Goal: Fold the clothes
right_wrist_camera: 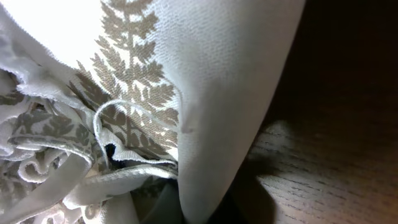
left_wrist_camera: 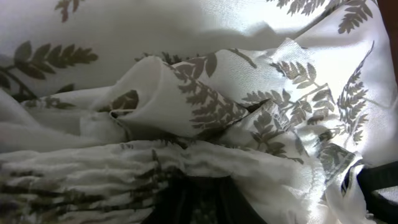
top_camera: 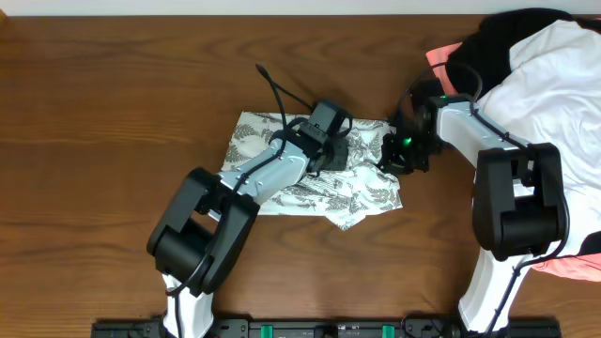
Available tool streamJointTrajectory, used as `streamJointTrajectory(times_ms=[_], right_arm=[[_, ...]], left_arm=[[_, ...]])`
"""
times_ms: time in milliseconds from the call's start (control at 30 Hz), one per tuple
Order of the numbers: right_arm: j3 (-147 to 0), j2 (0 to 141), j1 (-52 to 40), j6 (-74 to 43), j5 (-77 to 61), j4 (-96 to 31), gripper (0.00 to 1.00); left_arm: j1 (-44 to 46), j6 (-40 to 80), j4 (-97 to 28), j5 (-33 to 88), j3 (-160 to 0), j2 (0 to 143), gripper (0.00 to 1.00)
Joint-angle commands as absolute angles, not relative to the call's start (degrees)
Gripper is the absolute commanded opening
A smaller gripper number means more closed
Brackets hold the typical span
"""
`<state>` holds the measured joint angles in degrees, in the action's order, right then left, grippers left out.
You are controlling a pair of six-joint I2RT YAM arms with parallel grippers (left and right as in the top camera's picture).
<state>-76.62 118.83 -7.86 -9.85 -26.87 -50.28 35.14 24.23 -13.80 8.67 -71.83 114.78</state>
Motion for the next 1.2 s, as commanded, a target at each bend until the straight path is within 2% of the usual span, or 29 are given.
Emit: streamJointTrajectory(times_ms=[0, 100, 233, 467, 1167], right_arm=[[-75.92, 120.57, -9.04, -9.63, -24.23, -50.52, 0.01], [-75.92, 120.57, -8.84, -9.63, -24.25, -50.43, 0.01], [-75.92, 120.57, -8.58, -9.63, -24.25, -50.33, 0.01], [-75.92, 120.57, -8.71, -9.58, -25.36, -50.02, 0.01], [-75.92, 120.57, -8.51, -9.61, -29.43, -48.53, 0.01]], left_arm=[[34.87, 24.91, -14.37, 8.4, -70.87, 117.71, 0.23], [34.26, 23.57, -14.48, 8.4, -71.09, 115.24, 0.31], [33.26, 22.11, -15.88, 8.36, -71.09, 108.51, 0.5], [32.71, 22.17, -21.8, 7.94, -71.07, 101.71, 0.51], [38.83, 24.32, -21.56, 8.4, -69.73, 116.01, 0.51]])
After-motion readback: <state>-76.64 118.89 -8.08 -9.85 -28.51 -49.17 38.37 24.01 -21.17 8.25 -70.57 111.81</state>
